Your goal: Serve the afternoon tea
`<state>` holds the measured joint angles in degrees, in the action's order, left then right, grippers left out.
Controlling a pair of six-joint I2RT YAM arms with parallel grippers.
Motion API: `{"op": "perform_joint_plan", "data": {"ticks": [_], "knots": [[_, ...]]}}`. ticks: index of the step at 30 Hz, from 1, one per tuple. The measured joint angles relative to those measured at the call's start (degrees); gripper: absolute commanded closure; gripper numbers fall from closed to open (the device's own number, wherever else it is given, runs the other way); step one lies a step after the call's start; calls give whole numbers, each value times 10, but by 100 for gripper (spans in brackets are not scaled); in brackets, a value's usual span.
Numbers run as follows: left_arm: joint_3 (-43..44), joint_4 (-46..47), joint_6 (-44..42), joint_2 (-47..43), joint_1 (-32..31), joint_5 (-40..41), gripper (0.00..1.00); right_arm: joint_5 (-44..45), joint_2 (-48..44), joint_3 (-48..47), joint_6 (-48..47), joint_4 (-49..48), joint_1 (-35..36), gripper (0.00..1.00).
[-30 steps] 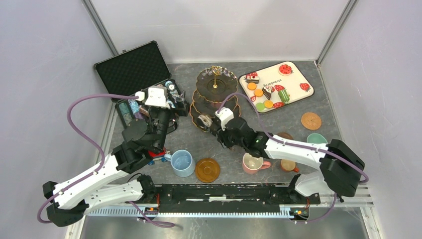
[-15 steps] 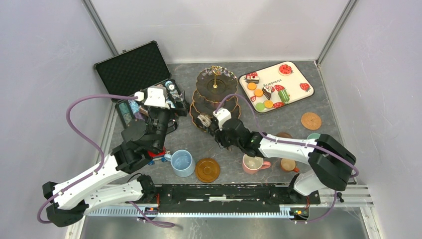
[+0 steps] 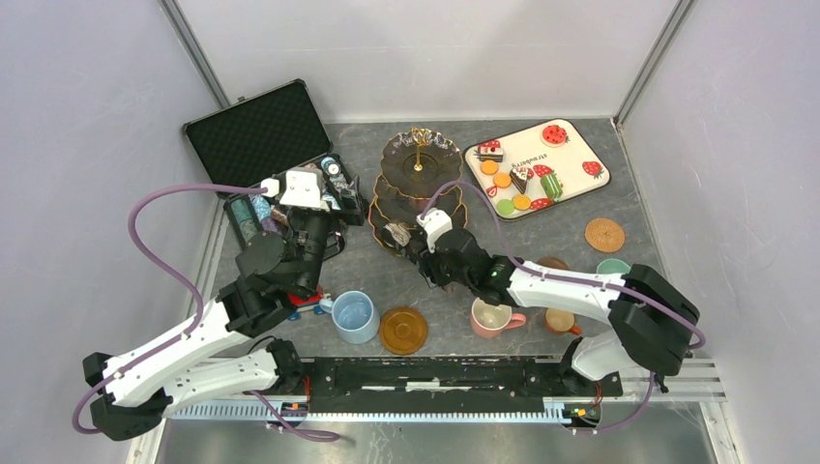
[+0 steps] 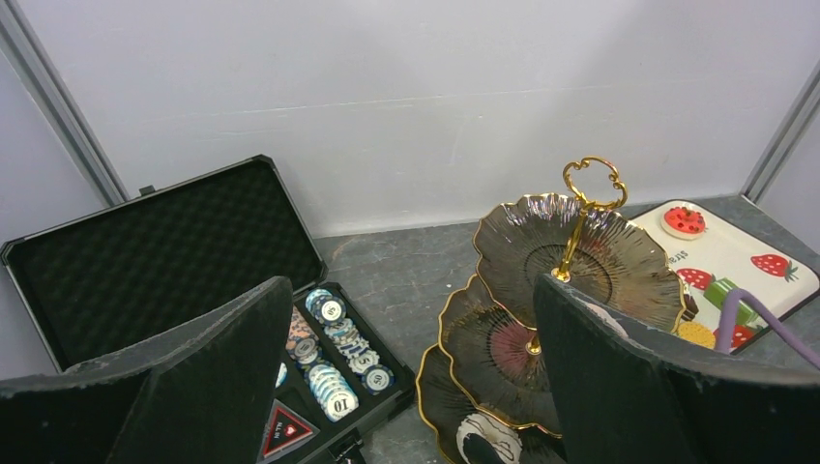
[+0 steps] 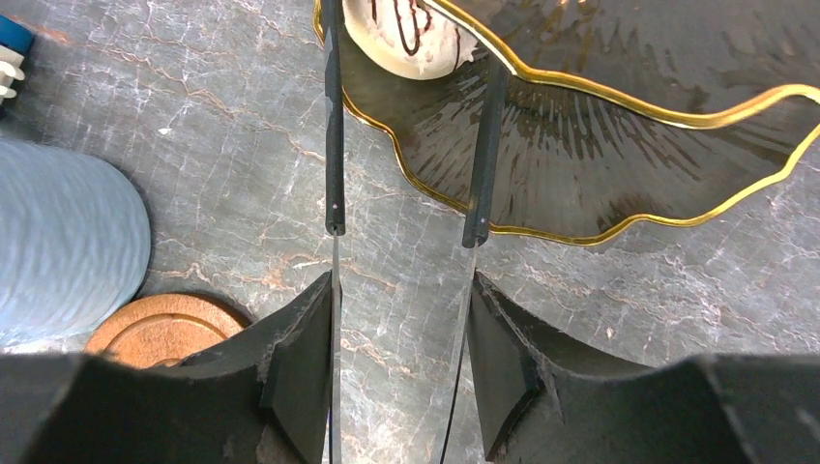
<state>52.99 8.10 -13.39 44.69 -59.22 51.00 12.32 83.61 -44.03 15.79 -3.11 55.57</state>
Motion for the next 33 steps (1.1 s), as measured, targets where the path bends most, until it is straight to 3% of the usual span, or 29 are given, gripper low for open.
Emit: {"op": "perform_joint_plan", "data": {"ticks": [13, 22, 27, 33], "knots": [[-2, 12, 0, 13, 0, 7, 0, 2, -146, 74, 0, 90, 0, 48], [164, -37, 0, 118, 0, 8, 0, 78, -244, 86, -1, 193, -13, 48], [140, -20, -26, 121, 0, 10, 0, 101, -251, 86, -9, 226, -94, 48], [66, 12, -84, 106, 0, 29, 0, 108, -255, 77, -50, 244, -248, 47]]}}
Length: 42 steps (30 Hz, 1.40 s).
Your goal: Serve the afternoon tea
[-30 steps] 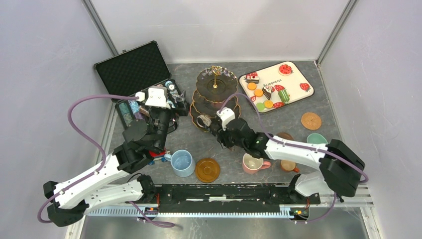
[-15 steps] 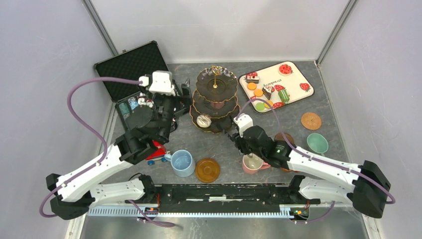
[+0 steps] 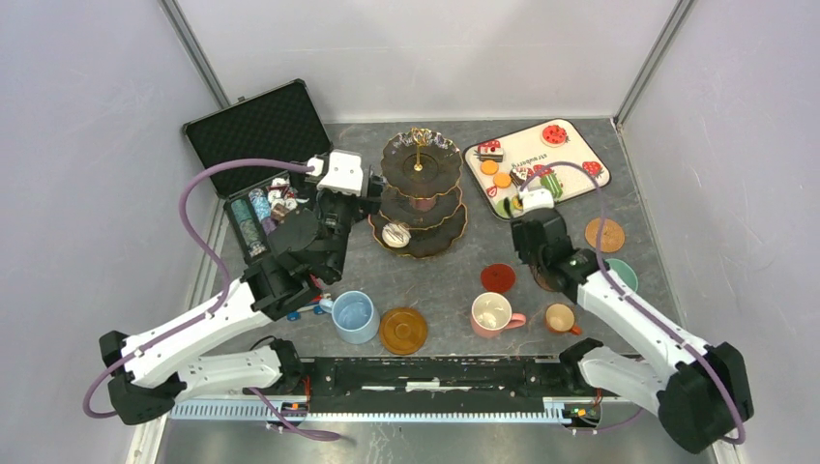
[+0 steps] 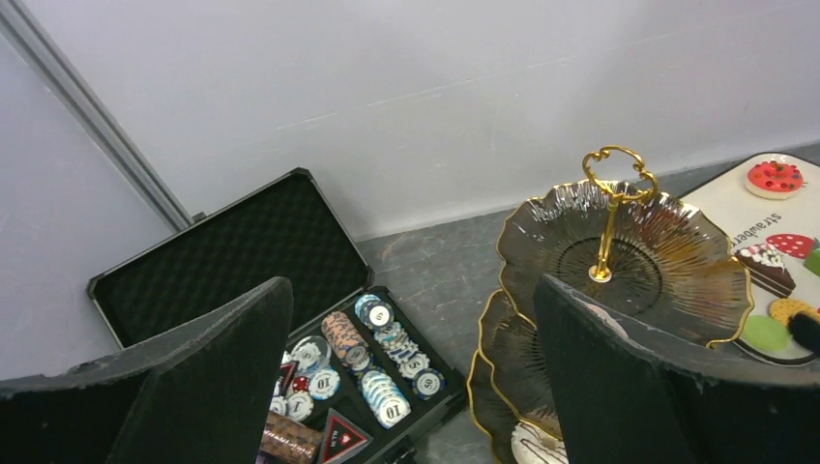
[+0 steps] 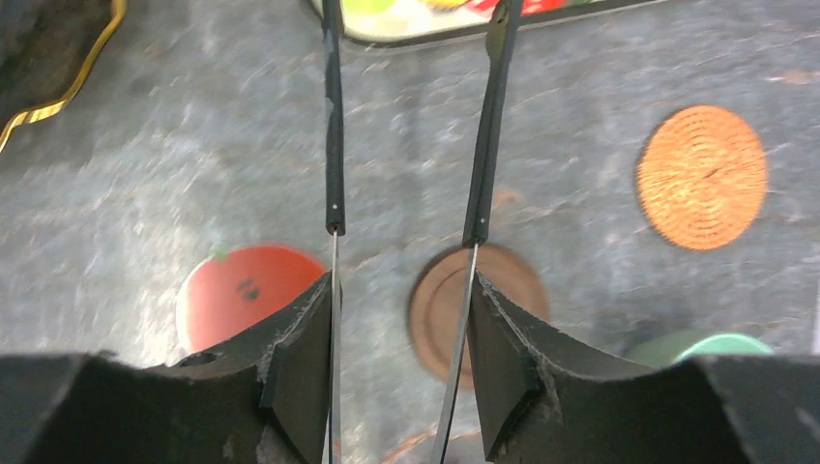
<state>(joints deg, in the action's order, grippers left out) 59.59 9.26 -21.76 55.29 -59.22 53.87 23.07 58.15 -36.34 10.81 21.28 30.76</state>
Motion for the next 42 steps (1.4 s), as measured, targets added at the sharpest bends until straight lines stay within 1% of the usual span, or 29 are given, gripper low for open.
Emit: {"op": "perform_joint_plan", "data": {"ticks": [2, 5, 7, 10, 11, 13, 17, 22, 25, 28, 34, 42], "knots": [[-8, -1, -10, -12, 0, 1, 0, -10, 19, -27, -16, 4, -51, 47], [-26, 8, -18, -55, 0, 0, 0, -40, 76, -91, -33, -9, -125, 47], [-39, 16, -19, -87, 0, 0, 0, -69, 130, -148, -38, -15, -173, 47], [-52, 31, -19, -118, 0, 1, 0, -109, 209, -228, -41, -21, -226, 47], [-53, 36, -19, -122, 0, 1, 0, -128, 250, -269, -42, -22, -241, 47], [-53, 41, -19, -120, 0, -1, 0, -145, 288, -306, -41, -21, -273, 46], [-53, 31, -17, -103, 0, -3, 0, -174, 368, -387, -41, -6, -311, 44], [-27, -29, -1, -78, 0, -4, 0, -197, 435, -458, -42, 13, -341, 42], [-19, -49, 7, -76, 0, -3, 0, -203, 469, -498, -43, 30, -351, 41], [-23, -47, 7, -79, 0, -3, 0, -209, 497, -528, -44, 41, -353, 41], [-64, -34, 7, -116, 0, -3, 0, -213, 552, -582, -47, 52, -353, 41], [-92, -9, 7, -132, 3, -1, 0, -203, 602, -623, -48, 63, -352, 42]]}}
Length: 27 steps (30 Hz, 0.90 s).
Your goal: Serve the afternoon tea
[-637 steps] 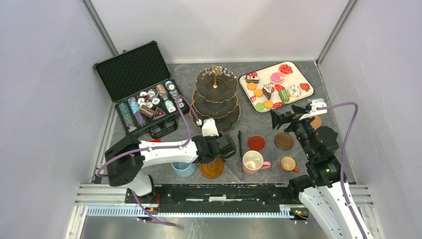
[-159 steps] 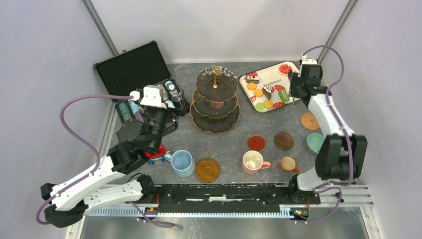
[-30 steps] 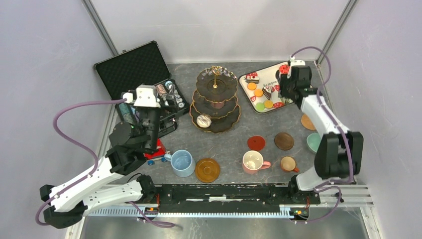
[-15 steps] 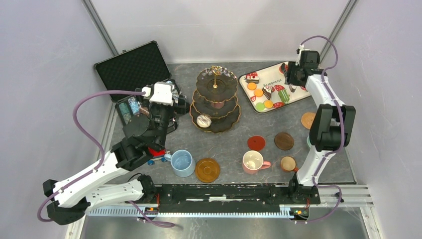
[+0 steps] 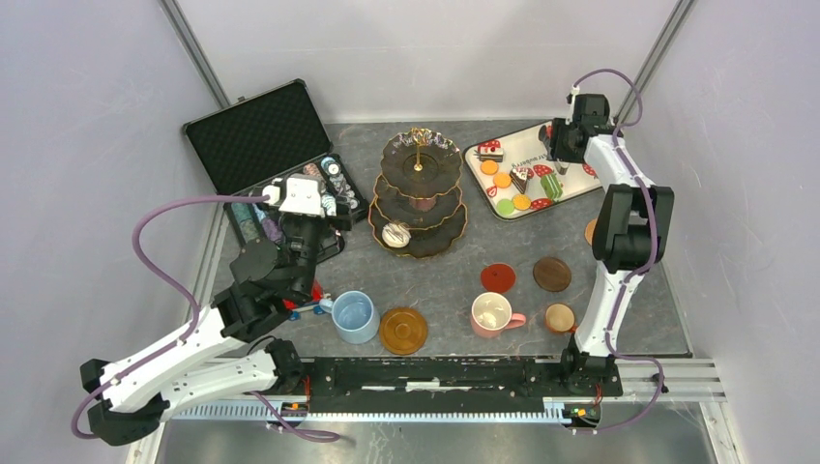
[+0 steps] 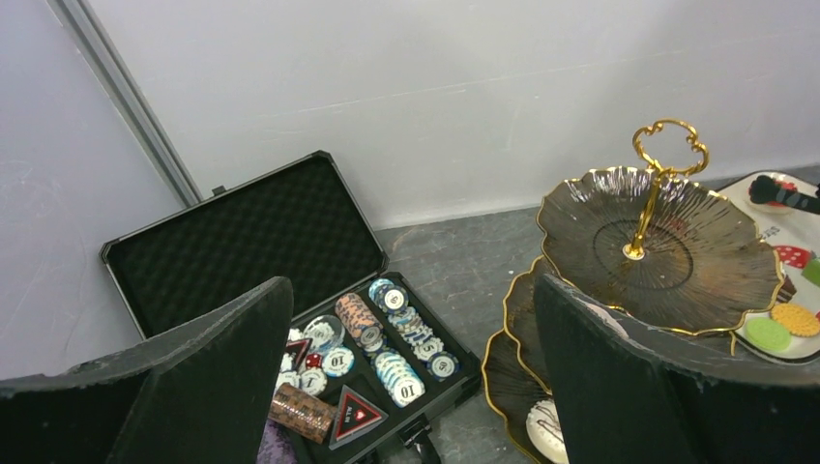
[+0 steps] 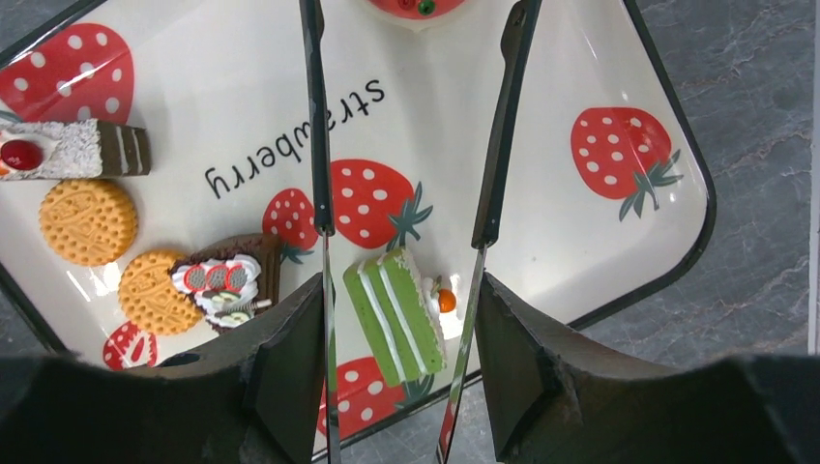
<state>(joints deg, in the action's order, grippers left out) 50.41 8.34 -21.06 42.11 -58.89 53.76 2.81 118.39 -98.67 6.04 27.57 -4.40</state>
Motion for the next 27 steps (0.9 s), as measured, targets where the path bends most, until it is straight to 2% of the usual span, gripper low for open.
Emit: {"op": "perform_joint_plan", "data": {"ticks": [10, 21, 24, 27], "knots": [[-21, 1, 0, 7, 5, -2, 0, 9, 50, -42, -2, 5, 1, 48], [-21, 3, 2, 3, 19, -3, 0, 6, 73, -75, -1, 0, 8, 71], [-21, 3, 4, 3, 19, -4, 0, 7, 54, -52, -1, -7, 11, 74], [-21, 3, 11, 2, 19, -7, 0, 7, -23, 42, 3, -16, 14, 75]]}}
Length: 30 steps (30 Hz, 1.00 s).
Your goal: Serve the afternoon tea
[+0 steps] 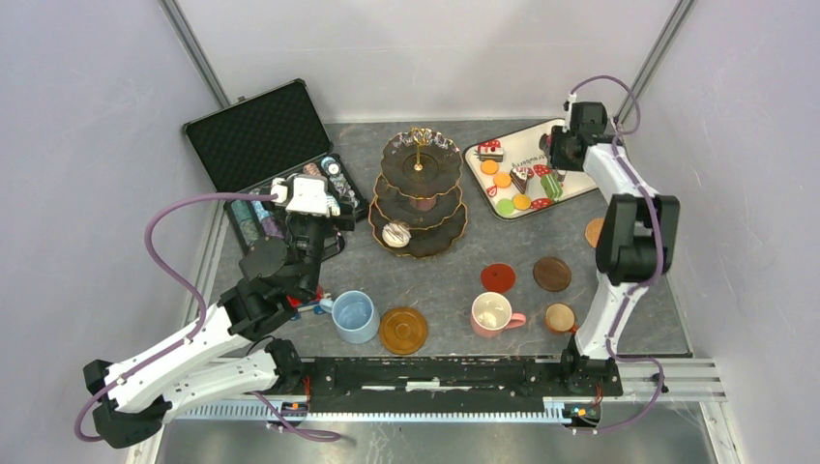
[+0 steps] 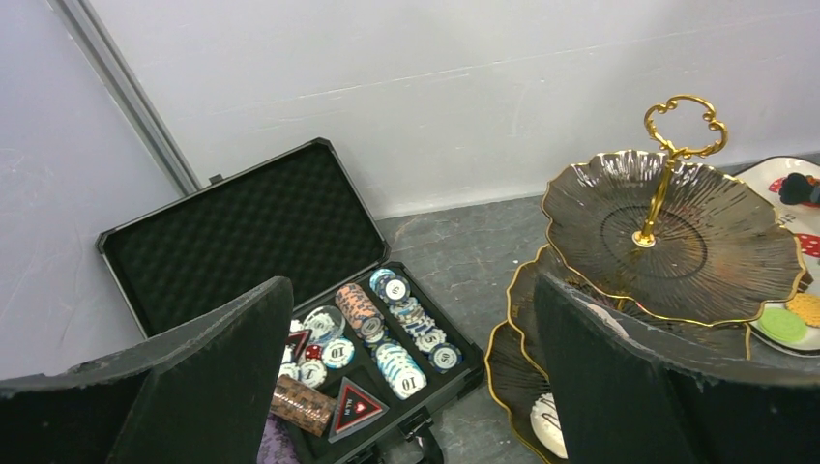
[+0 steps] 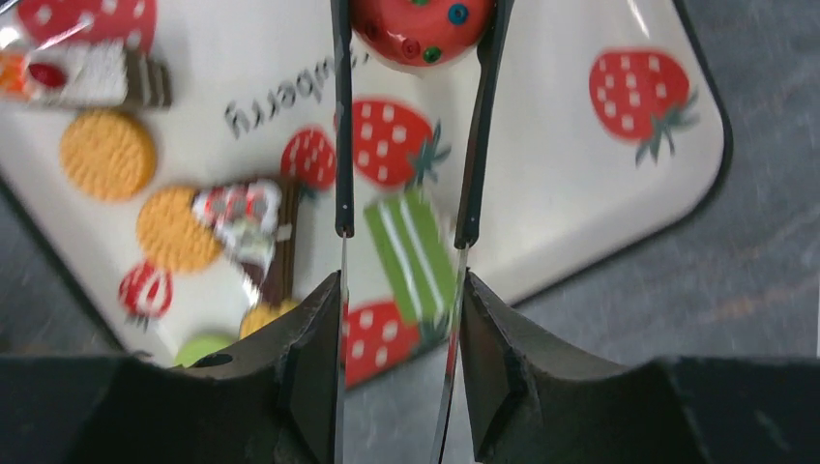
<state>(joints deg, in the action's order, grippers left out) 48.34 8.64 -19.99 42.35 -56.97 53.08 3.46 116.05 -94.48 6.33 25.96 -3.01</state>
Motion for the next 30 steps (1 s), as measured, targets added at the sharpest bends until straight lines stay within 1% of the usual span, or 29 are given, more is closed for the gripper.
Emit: {"op": "perform_joint_plan", "data": {"ticks": [7, 9, 15, 18, 21, 30], "knots": [[0, -9, 20, -4, 0, -13, 0, -42, -287, 275, 26, -56, 17, 75], [0, -19, 27, -10, 0, -18, 0, -50, -362, 338, 28, -63, 40, 75], [0, -30, 43, -37, 1, -26, 0, -85, -522, 487, 28, -57, 137, 74], [0, -30, 43, -43, 1, -26, 0, -97, -570, 523, 28, -43, 169, 73], [0, -30, 43, -40, 1, -26, 0, -108, -590, 540, 29, -42, 199, 73], [0, -30, 43, -30, 1, -22, 0, -118, -562, 551, 39, -67, 292, 73]]}}
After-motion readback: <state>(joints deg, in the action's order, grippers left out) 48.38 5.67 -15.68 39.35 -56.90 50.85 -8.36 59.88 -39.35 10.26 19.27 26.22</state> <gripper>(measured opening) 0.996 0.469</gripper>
